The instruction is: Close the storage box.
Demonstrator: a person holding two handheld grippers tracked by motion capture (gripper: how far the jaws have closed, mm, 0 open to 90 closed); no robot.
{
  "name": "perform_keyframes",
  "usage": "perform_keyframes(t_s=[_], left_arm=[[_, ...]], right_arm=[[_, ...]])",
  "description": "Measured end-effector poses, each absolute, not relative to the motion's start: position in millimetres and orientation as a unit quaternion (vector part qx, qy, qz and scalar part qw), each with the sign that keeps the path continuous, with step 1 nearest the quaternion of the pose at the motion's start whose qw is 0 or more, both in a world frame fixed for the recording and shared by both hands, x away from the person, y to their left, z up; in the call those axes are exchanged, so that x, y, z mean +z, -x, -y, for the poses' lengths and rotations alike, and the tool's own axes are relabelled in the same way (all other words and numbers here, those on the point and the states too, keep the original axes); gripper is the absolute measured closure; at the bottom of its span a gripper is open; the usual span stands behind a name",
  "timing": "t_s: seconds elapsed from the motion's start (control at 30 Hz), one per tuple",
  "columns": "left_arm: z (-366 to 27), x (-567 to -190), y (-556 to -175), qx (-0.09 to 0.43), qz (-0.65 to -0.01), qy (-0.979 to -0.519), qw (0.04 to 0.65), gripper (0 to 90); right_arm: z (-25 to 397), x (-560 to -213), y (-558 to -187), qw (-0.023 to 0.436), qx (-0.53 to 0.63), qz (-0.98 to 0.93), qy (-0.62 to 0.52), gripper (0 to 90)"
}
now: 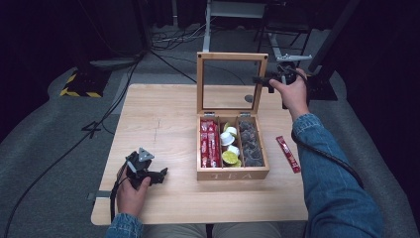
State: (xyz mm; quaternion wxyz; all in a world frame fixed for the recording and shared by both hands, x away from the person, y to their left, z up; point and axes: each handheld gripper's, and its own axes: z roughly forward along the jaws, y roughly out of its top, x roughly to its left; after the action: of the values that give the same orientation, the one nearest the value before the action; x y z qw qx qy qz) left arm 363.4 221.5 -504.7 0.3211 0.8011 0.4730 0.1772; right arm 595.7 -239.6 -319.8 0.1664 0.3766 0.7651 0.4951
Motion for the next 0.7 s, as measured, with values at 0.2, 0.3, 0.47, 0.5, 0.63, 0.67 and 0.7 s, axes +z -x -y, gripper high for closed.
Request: perform_keyframes(t_s=[0.2,0.3,0.47,0.5,0.63,0.67,0.7], left_arm=[[-221.6,-504.6,-363.6,0.176,-0.472,-0.802,0.321,8.1],[-221.7,-504.6,-363.7,0.176,-0.472,-0.802,0.321,8.1],[-221.5,-504.5,-364.4,0.175,-0.471,-0.803,0.32,7.9],[-221.5,-504.5,-364.5,0.175,-0.471,-0.803,0.32,7.8],[-221.5,-504.5,-364.6,0.175,-0.471,-0.803,0.32,7.8],[-221.5,-504.5,-364.5,0.175,-0.471,-0.803,0.32,7.8],[-221.5,-504.5,-364.6,0.175,-0.471,-0.803,0.32,7.8]], right_arm=[[242.6,-313.8,-573.9,0.177,0.493,-0.776,-0.353,39.0],[244.7,-311.4,-563.7,0.179,0.492,-0.78,-0.343,39.7],[248.5,-306.3,-549.1,0.178,0.493,-0.782,-0.337,39.3],[249.1,-305.3,-545.8,0.175,0.493,-0.783,-0.336,39.1],[251.7,-302.1,-536.0,0.17,0.493,-0.785,-0.333,39.3],[252.4,-301.6,-534.0,0.17,0.492,-0.787,-0.332,39.3],[252.9,-301.3,-532.3,0.17,0.491,-0.788,-0.331,39.3]])
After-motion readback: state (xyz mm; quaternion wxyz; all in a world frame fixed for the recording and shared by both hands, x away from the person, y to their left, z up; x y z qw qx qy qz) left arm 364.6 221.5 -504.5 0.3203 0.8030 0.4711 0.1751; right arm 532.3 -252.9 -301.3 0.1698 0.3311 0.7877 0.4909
